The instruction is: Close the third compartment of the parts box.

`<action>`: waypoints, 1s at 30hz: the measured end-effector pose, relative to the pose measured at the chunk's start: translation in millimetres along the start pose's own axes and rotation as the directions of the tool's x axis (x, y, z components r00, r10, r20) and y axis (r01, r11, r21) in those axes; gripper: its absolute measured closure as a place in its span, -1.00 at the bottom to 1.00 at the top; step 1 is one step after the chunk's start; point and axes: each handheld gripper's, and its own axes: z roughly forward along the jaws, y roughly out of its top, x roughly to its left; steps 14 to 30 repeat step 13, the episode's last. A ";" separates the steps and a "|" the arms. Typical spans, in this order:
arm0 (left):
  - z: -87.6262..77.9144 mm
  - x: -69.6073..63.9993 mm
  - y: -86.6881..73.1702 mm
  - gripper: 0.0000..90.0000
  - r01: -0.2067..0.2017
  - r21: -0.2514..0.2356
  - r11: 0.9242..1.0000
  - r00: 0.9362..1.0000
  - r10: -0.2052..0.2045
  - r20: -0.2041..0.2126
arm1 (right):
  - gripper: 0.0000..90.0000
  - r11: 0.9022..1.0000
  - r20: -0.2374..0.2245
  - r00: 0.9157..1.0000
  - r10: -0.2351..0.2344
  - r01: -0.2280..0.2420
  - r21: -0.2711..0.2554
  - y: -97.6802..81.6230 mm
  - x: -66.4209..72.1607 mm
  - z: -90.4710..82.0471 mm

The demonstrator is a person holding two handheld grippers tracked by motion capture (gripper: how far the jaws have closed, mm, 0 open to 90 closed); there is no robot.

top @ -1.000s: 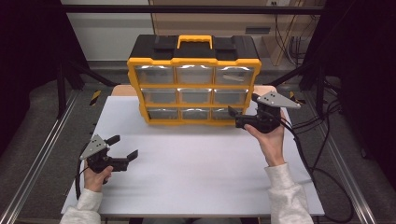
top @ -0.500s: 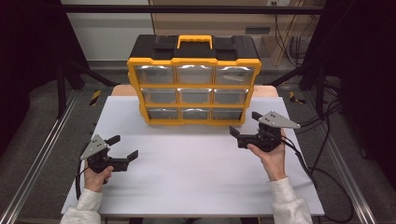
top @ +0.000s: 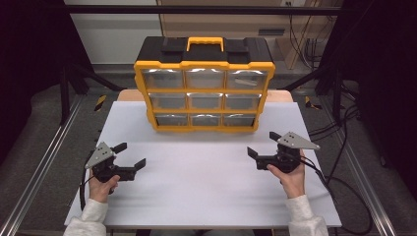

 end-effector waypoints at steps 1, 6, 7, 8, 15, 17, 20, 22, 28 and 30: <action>0.1 0.0 -0.1 -0.97 0.001 0.000 1.000 1.000 -0.001 0.001 | -0.96 1.000 0.001 1.000 -0.001 0.001 0.001 -2.5 -0.8 -1.2; 0.3 -0.2 -0.2 -0.97 0.000 0.002 1.000 1.000 0.000 0.001 | -0.96 1.000 -0.015 1.000 0.012 -0.012 0.000 -12.8 -4.6 -5.5; 0.4 -0.2 -0.2 -0.97 0.000 0.002 1.000 1.000 0.000 0.001 | -0.96 1.000 -0.016 1.000 0.009 -0.009 0.002 -14.1 -4.7 -5.7; 0.5 -0.2 -0.3 -0.97 -0.001 0.003 1.000 1.000 0.001 0.001 | -0.97 1.000 -0.021 1.000 0.008 -0.008 0.006 -16.2 -5.1 -6.0; 0.4 -0.7 0.0 -0.97 -0.001 0.001 1.000 1.000 0.001 0.004 | -0.97 1.000 -0.023 1.000 0.007 -0.007 0.016 -22.6 -6.1 -7.0; 0.4 -0.7 0.0 -0.97 -0.001 0.001 1.000 1.000 0.001 0.004 | -0.97 1.000 -0.023 1.000 0.007 -0.007 0.016 -22.6 -6.1 -7.0; 0.4 -0.7 0.0 -0.97 -0.001 0.001 1.000 1.000 0.001 0.004 | -0.97 1.000 -0.023 1.000 0.007 -0.007 0.016 -22.6 -6.1 -7.0; 0.4 -0.7 0.0 -0.97 -0.001 0.001 1.000 1.000 0.001 0.004 | -0.97 1.000 -0.023 1.000 0.007 -0.007 0.016 -22.6 -6.1 -7.0; 0.4 -0.7 0.0 -0.97 -0.001 0.001 1.000 1.000 0.001 0.004 | -0.97 1.000 -0.023 1.000 0.007 -0.007 0.016 -22.6 -6.1 -7.0; 0.4 -0.7 0.0 -0.97 -0.001 0.001 1.000 1.000 0.001 0.004 | -0.97 1.000 -0.023 1.000 0.007 -0.007 0.016 -22.6 -6.1 -7.0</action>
